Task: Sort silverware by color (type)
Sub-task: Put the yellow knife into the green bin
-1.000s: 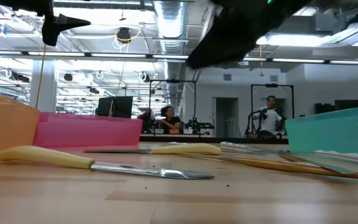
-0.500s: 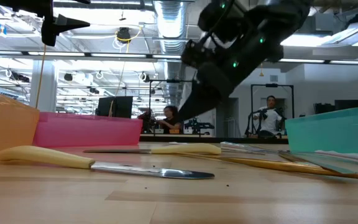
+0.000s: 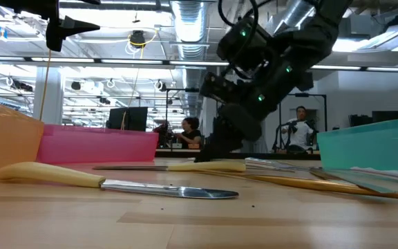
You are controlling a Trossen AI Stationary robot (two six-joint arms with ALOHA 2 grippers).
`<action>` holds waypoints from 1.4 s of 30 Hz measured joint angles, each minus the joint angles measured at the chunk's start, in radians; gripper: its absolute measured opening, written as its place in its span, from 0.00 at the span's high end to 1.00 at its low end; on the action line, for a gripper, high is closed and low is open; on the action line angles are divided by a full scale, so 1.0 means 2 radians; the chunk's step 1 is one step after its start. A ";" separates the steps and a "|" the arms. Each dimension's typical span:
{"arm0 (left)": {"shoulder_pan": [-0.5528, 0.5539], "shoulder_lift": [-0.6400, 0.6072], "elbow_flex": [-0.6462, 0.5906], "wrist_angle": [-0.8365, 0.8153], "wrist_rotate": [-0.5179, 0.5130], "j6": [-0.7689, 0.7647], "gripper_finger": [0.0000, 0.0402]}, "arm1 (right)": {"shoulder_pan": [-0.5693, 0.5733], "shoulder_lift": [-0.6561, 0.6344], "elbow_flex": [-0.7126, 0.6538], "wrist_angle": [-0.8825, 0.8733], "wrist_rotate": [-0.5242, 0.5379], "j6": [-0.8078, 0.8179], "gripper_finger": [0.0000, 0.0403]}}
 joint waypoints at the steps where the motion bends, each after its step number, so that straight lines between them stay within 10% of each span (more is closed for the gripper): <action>1: 0.000 0.000 0.000 0.000 0.000 0.000 0.39 | -0.003 0.000 -0.008 0.011 -0.004 0.007 0.62; 11: 0.000 0.000 0.000 0.000 -0.005 0.000 0.39 | -0.006 -0.001 -0.098 0.141 -0.010 0.054 0.64; 20: 0.000 0.000 0.000 0.000 -0.017 0.000 0.39 | -0.005 -0.002 -0.099 0.133 0.007 0.064 0.78; 42: 0.000 0.000 0.000 0.002 -0.017 -0.013 0.39 | -0.006 -0.003 -0.101 0.169 0.015 0.118 0.78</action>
